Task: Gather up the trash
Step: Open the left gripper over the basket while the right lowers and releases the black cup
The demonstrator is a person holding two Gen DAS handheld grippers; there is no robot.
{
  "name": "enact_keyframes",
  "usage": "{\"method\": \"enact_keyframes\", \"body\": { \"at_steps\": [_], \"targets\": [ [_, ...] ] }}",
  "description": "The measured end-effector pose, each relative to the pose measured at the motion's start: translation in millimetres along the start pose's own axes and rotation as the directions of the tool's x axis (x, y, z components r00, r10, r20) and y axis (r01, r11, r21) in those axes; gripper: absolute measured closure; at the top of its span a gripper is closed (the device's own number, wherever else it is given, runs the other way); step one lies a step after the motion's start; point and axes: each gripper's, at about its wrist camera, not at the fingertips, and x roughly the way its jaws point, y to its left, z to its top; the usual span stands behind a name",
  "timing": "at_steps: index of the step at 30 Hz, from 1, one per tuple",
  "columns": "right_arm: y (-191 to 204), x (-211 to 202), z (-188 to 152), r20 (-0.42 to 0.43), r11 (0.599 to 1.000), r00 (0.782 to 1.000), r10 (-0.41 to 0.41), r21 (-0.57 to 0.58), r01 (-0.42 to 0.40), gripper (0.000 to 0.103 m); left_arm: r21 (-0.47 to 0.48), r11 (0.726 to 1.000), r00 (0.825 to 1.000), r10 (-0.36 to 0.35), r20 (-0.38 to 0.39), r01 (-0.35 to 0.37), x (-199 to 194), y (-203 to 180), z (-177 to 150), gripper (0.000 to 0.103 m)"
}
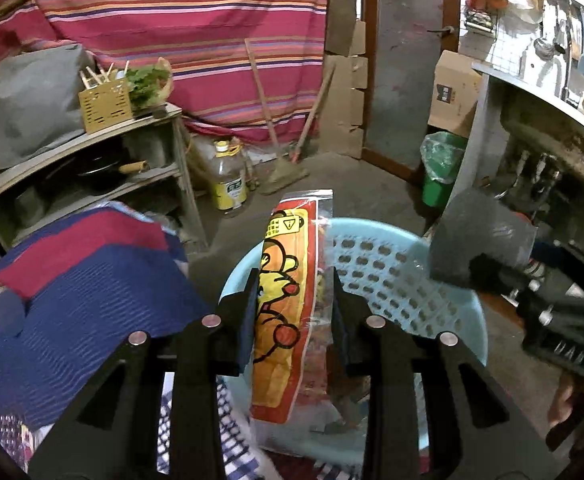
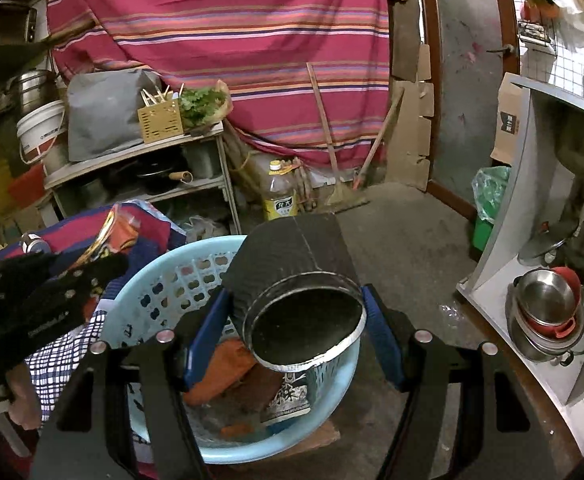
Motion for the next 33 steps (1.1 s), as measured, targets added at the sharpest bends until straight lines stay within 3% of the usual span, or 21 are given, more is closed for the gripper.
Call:
{"method": "enact_keyframes", "body": {
  "at_steps": [1,3,7,14,18,27,28,29,30,33],
  "targets": [
    [-0.6,1.7,-0.2,-0.001,1.000,1.000,0.001,0.001,-0.001,0.036,-0.001,1.000,1.000,0.013,0.012,-0.013,-1.1,0.3,4.3,0.056],
    [0.7,3.2,-0.2,-0.002,1.000,1.000,-0.001,-0.001,0.001,0.036,-0.023,0.999,0.999,0.028,0.039,-0.027,-6.1,3.7,10.4,0.041],
    [1.4,7.8,-0.9,-0.010,1.000,1.000,0.001,0.000,-0.001,0.036,-0.061,0.998,0.998,0.034,0.057,-0.031,-15.7,15.5,18.1,0.032],
    [16.5,17.0,-3.3,-0.024,1.000,1.000,0.013,-0.022,-0.013,0.036,-0.112,0.984,0.983,0.151,0.101,-0.140,-38.7,44.5,11.5,0.007],
    [28.4,23.2,-5.0,-0.030,0.999,0.999,0.020,-0.034,-0.021,0.036,-0.085,0.974,0.970,0.217,0.112,-0.208,-47.6,52.4,3.5,0.006],
    [55.9,49.4,1.2,-0.072,0.997,0.997,0.015,-0.076,-0.021,0.036,-0.053,0.976,0.973,0.213,0.085,-0.209,-62.4,61.3,-14.6,0.006],
    [58.2,53.4,2.0,-0.082,0.997,0.997,0.004,-0.081,-0.011,0.032,-0.053,0.974,0.971,0.226,0.082,-0.222,-66.2,64.3,-16.8,0.006],
    [59.0,54.6,2.4,-0.081,0.997,0.997,-0.005,-0.083,-0.001,0.017,-0.057,0.971,0.968,0.235,0.087,-0.230,-70.1,66.3,-19.1,0.006],
    [59.9,54.9,2.6,-0.074,0.996,0.997,-0.020,-0.085,0.014,0.011,-0.063,0.968,0.965,0.246,0.095,-0.241,-75.7,69.7,-21.5,0.006],
    [61.8,52.5,0.0,-0.067,0.995,0.996,-0.052,-0.085,0.046,0.008,-0.080,0.962,0.958,0.267,0.107,-0.260,-91.5,79.6,-27.8,0.006]
  ]
}}
